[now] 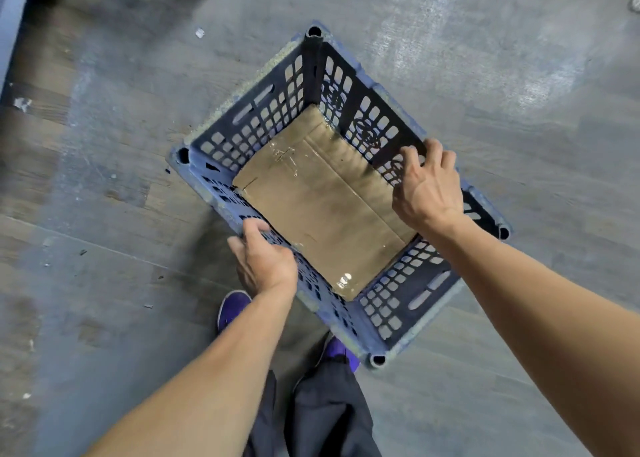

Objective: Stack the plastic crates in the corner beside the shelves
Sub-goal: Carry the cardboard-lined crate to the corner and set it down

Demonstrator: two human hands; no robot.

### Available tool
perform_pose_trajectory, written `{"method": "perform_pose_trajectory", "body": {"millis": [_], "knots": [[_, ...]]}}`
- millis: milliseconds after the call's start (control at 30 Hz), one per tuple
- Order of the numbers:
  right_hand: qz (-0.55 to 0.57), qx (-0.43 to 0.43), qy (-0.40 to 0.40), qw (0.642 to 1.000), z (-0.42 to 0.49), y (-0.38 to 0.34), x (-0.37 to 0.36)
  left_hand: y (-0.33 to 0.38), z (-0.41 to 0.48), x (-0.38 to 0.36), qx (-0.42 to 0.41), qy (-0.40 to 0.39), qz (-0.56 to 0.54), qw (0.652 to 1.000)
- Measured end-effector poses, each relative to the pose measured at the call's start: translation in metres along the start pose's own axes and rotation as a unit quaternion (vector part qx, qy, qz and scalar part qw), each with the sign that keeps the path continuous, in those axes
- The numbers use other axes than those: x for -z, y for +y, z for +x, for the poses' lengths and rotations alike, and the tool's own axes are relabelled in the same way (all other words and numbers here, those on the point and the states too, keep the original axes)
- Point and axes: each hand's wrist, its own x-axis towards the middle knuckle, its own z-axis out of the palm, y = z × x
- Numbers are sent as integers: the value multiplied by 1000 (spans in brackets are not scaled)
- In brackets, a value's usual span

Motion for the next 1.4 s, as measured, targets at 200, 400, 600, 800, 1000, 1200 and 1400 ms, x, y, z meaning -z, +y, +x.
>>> {"method": "perform_pose_trajectory", "body": {"millis": [200,400,600,800,1000,1200,1400], "knots": [[13,-36,-15,999,17,-5,-9,3,42,8,-15,-13,17,1000],[47,-44,-18,998,21,-10,-14,-3,45,4,-17,-13,30,999],[117,-32,-36,992,11,-6,5,-10,51,18,-29,-23,44,998],[175,-48,-14,983,-27,-7,28,-10,52,61,-67,-11,55,996],[173,-95,-15,980,-68,14,78,36,28,124,-119,-1,81,990],[208,-119,19,971,-123,40,165,108,-29,195,-195,-11,120,973],[220,-136,65,964,-185,58,277,171,-105,274,-235,-15,117,965]]}}
